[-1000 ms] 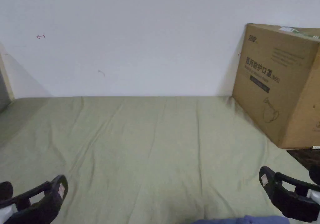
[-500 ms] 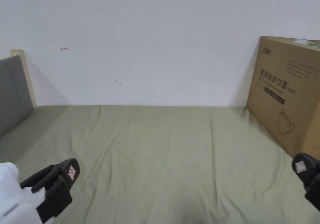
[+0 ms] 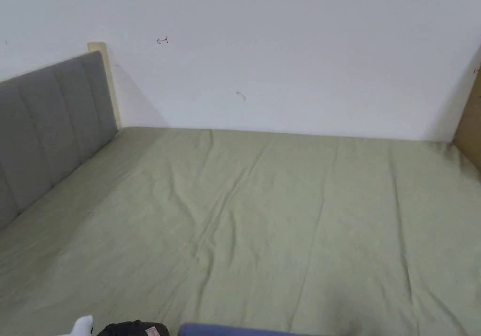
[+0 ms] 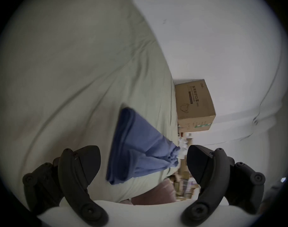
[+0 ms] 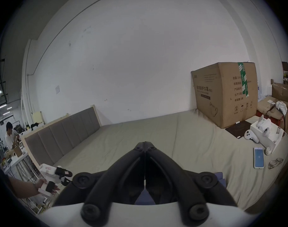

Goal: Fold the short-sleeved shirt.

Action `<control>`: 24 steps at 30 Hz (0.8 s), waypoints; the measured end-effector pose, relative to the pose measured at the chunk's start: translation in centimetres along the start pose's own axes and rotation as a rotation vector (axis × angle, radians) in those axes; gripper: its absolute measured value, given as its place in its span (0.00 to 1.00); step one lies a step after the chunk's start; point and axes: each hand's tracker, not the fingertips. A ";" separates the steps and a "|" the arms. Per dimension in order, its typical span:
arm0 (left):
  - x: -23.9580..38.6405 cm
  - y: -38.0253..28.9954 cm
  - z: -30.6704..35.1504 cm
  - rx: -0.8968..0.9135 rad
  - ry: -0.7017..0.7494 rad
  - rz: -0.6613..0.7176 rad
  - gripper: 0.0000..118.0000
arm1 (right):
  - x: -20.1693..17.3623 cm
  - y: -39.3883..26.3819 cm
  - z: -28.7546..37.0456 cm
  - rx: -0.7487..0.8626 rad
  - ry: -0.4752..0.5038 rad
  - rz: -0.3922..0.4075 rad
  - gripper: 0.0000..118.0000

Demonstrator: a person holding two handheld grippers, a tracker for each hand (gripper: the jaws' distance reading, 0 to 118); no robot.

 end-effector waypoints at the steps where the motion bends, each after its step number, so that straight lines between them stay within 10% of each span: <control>1: -0.9 0.1 -0.8 -0.014 -0.016 0.029 0.93 | -0.3 0.2 -0.2 -0.001 0.003 0.004 0.00; 8: -3.8 0.9 -7.6 -0.203 -0.308 0.099 0.84 | -1.5 1.4 -2.5 -0.037 0.005 0.024 0.00; 11: -4.2 1.7 -9.4 -0.148 -0.021 -0.002 0.02 | -1.8 1.1 -3.1 -0.065 0.021 -0.021 0.00; 16: 0.4 -2.2 -6.9 -0.088 0.162 -0.146 0.01 | -1.4 0.2 -3.7 -0.119 0.026 -0.037 0.00; 19: 6.5 -3.9 -4.5 0.032 0.412 -0.466 0.01 | -0.8 0.0 -3.6 -0.138 0.029 -0.060 0.00; 24: 9.6 -5.8 -2.3 0.185 1.136 -0.773 0.02 | 0.4 -0.3 -2.7 -0.138 0.043 -0.099 0.00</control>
